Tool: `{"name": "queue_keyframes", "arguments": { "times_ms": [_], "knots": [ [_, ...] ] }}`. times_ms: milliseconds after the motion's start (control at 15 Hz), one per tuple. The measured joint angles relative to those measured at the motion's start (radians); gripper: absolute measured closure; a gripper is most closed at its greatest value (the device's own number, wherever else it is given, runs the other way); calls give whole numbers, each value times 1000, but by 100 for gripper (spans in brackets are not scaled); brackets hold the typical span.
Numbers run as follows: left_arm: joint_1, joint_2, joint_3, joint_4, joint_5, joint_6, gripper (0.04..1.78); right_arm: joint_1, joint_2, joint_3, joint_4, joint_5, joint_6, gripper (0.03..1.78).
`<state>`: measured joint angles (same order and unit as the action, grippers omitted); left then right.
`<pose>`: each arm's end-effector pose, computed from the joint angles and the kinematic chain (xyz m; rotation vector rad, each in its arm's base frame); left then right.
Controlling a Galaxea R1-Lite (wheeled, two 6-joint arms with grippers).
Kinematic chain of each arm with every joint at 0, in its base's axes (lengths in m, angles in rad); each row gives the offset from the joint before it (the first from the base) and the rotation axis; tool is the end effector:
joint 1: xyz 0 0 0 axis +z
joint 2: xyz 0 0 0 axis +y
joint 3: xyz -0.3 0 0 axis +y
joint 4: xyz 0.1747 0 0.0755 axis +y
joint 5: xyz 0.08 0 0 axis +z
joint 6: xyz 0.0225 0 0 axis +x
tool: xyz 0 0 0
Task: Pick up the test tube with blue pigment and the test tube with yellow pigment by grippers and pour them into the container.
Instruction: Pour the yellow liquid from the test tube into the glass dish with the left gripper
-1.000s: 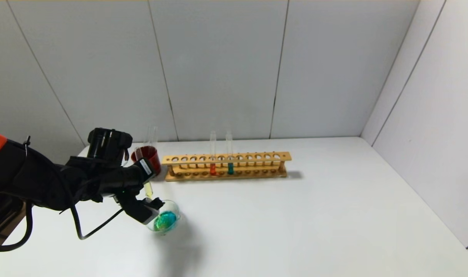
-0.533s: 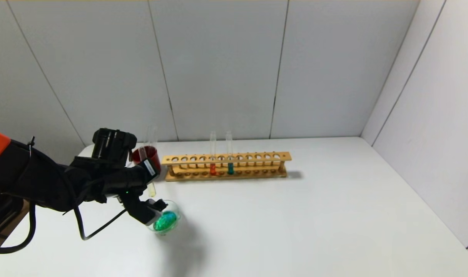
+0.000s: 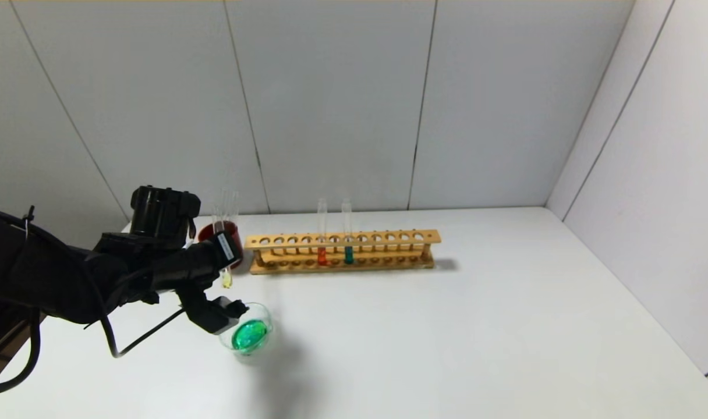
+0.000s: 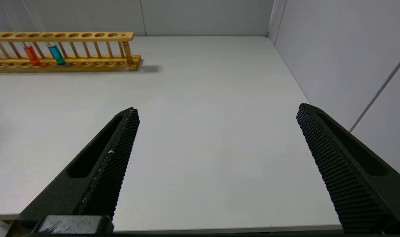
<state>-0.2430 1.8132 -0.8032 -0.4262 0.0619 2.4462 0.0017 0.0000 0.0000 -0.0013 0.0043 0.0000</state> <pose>0.3054 -0.0743 0.1270 2.4394 0.0415 -0.7946 -0.0228 0.0001 0.0756 0.0000 -0.0013 0.0060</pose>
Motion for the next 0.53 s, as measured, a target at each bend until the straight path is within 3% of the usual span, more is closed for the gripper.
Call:
{"name": "queue_keyframes", "arguments": {
  "times_ms": [333,533],
  "knots": [
    [-1,-28,20,1,-1,-14,149,-1,0,0,0,0,0,6],
    [-5,-63,23,3,41,-125,149,0,0,0,0,0,0,6]
  ]
}}
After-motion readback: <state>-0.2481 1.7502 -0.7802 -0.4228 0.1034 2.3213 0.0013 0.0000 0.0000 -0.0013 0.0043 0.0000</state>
